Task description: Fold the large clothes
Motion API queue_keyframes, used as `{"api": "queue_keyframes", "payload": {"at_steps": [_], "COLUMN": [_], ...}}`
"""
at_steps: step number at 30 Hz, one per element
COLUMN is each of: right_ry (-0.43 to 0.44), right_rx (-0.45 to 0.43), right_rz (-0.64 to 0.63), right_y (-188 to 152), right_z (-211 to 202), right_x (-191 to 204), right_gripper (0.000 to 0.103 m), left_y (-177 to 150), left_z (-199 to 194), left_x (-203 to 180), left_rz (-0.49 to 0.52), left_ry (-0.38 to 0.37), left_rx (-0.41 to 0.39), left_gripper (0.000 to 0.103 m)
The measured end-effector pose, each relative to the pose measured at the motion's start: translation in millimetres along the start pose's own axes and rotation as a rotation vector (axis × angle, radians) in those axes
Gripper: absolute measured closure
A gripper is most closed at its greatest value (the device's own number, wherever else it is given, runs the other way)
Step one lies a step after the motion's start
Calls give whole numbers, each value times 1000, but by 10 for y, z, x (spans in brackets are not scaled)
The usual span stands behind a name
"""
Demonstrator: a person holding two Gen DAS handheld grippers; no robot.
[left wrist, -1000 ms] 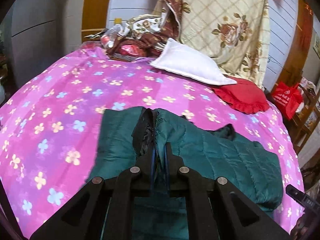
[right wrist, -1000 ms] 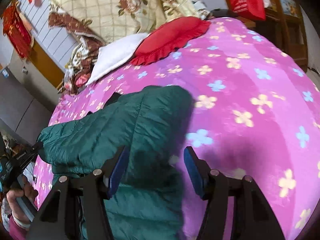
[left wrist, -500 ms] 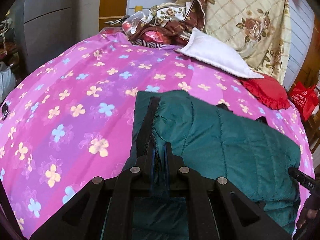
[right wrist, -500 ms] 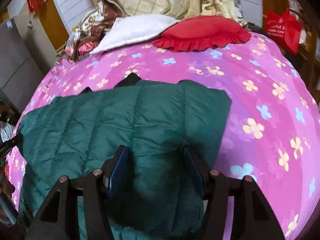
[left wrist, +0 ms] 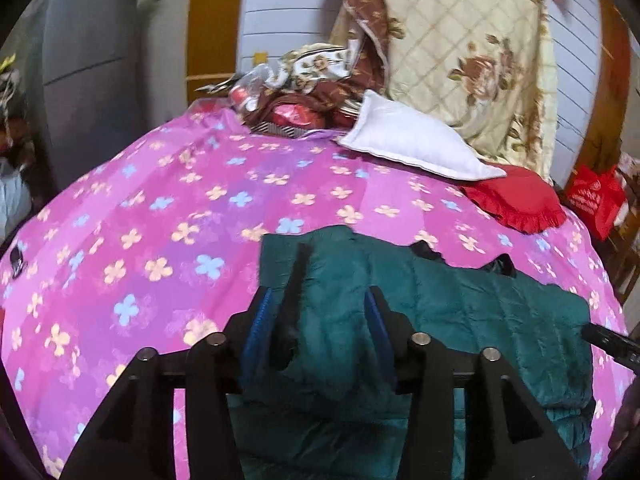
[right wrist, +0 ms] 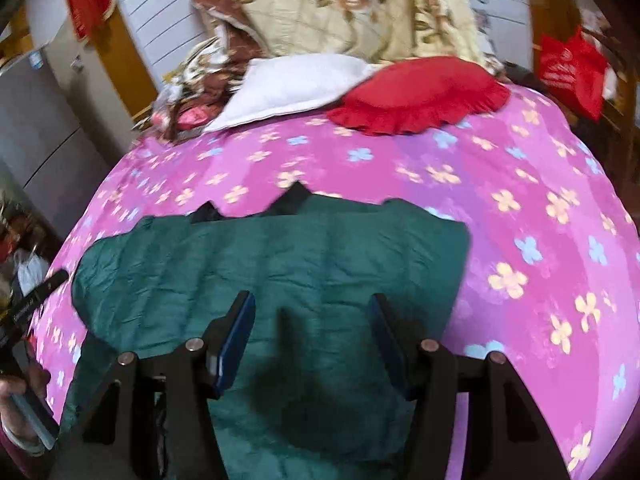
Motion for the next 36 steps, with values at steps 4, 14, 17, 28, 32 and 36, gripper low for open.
{"api": "queue_keyframes", "payload": {"at_steps": [4, 14, 17, 28, 32, 36], "right_ry": [4, -89, -97, -67, -80, -94], "right_rx": [40, 104, 111, 38, 87, 104], "right_rz": [-42, -102, -92, -109, -67, -53], "right_y": [7, -20, 26, -267, -395, -488], "right_z": [263, 864, 893, 18, 114, 310], "right_x": [182, 197, 187, 281, 87, 1], "right_gripper": [41, 41, 41, 41, 41, 41], "left_y": [-79, -234, -238, -229, -249, -262], "left_z": [224, 724, 749, 761, 763, 765], "left_x": [-206, -319, -348, -335, -363, -374], "left_rz": [59, 87, 105, 91, 104, 115], "left_ry": [36, 88, 103, 97, 100, 108], "left_rx": [56, 125, 131, 141, 130, 120], "left_gripper": [74, 74, 74, 74, 74, 73]}}
Point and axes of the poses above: each gripper's, at about its wrist camera, not at the fingertips, and z roughly the way its jaws point, x to its left, y to its top, the point moved 1 cm from there along z, roughly the way its jaws point, and after that the axes turned 11 degrees about y, right-handed, at the moved point
